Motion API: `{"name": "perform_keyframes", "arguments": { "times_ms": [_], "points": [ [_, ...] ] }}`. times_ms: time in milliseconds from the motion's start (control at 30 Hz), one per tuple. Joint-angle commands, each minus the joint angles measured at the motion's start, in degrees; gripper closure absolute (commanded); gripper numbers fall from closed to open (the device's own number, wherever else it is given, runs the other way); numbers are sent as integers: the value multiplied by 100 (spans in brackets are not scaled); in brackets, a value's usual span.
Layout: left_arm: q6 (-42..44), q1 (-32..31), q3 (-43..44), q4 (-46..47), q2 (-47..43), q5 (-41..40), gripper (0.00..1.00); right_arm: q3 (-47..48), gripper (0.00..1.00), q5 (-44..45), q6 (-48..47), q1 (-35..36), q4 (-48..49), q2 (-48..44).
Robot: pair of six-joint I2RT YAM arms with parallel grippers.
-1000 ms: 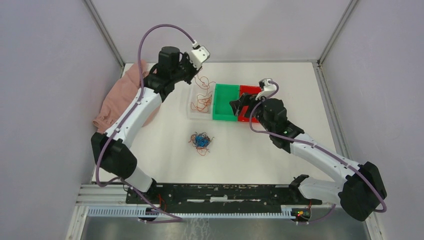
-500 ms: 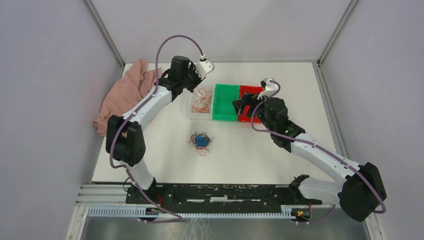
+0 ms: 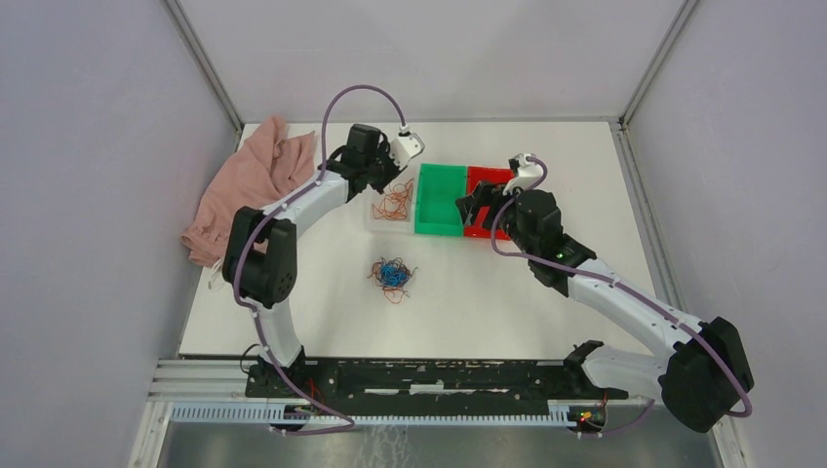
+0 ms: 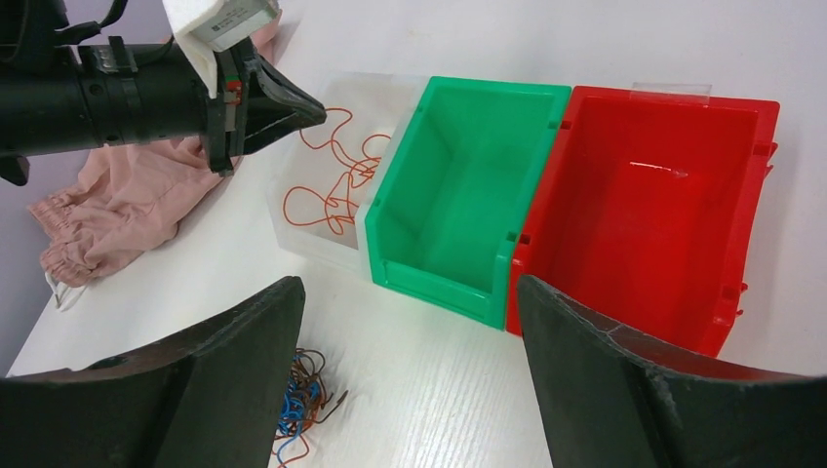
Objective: Untangle the cables
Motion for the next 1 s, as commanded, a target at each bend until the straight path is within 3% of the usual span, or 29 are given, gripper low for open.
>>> {"name": "perform_keyframes", "arguments": {
  "times_ms": [0, 567, 633, 700, 733, 967],
  "points": [
    [-38, -90, -41, 435, 237, 156, 97, 10, 14, -53, -10, -20, 114, -154],
    [-20, -116, 89, 590, 834, 96, 95, -79, 17, -364, 200, -20, 98, -287],
    [-24, -115, 336, 303, 879, 87, 80, -88, 17, -366, 162, -20, 64, -326],
    [-97, -96, 659, -40, 791, 112, 55, -104, 16, -365, 119, -20, 35, -375],
    [-80, -91, 804, -229, 718, 171, 48, -102, 15, -373, 104, -20, 16, -389],
    [99, -75, 1774, -1891, 123, 467, 14, -59, 14, -450, 14, -16, -79, -428]
  ]
}}
